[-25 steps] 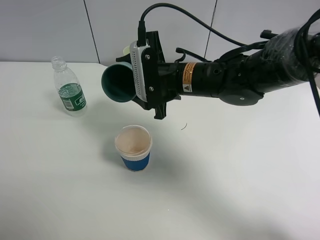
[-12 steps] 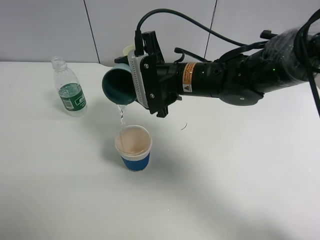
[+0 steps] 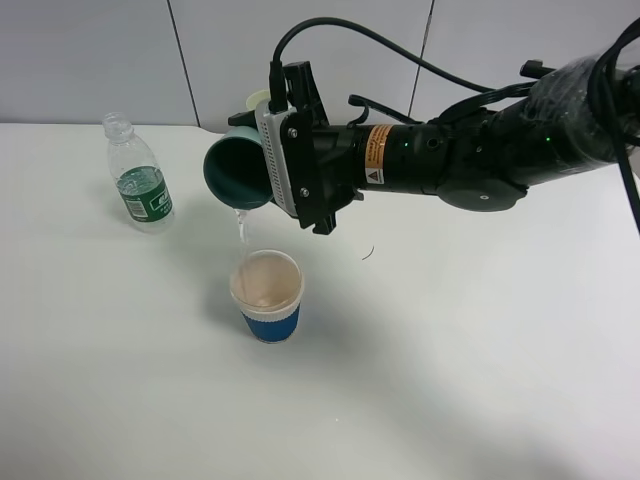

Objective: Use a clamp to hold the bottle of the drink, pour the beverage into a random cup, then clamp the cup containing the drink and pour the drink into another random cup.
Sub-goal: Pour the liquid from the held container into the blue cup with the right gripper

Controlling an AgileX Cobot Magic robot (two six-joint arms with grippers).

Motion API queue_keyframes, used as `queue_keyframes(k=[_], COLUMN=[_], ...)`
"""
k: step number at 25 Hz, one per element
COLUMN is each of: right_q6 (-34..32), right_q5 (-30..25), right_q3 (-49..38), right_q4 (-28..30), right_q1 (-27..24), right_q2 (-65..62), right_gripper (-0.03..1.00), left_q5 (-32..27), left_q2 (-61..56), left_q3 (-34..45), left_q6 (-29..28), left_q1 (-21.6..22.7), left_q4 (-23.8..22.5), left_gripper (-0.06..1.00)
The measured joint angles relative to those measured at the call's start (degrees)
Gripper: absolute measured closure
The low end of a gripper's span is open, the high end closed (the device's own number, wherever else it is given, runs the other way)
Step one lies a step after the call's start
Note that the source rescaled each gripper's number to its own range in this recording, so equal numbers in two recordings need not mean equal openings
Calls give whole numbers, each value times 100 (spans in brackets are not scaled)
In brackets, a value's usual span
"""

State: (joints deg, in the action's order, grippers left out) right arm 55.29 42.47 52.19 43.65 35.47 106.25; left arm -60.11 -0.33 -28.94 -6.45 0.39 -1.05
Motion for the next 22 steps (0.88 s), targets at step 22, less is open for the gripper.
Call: queue_keyframes(k=[22], right_q6=[540], right_q5=[98], right_q3=[11], right_q4=[91], right_q1=[0], right_q2=[0], right_gripper=[96], left_q5=[0], left_q2=[0], left_q3=[0], left_q6=[0], left_q1=[0], left_q4=[0], left_gripper=[-6])
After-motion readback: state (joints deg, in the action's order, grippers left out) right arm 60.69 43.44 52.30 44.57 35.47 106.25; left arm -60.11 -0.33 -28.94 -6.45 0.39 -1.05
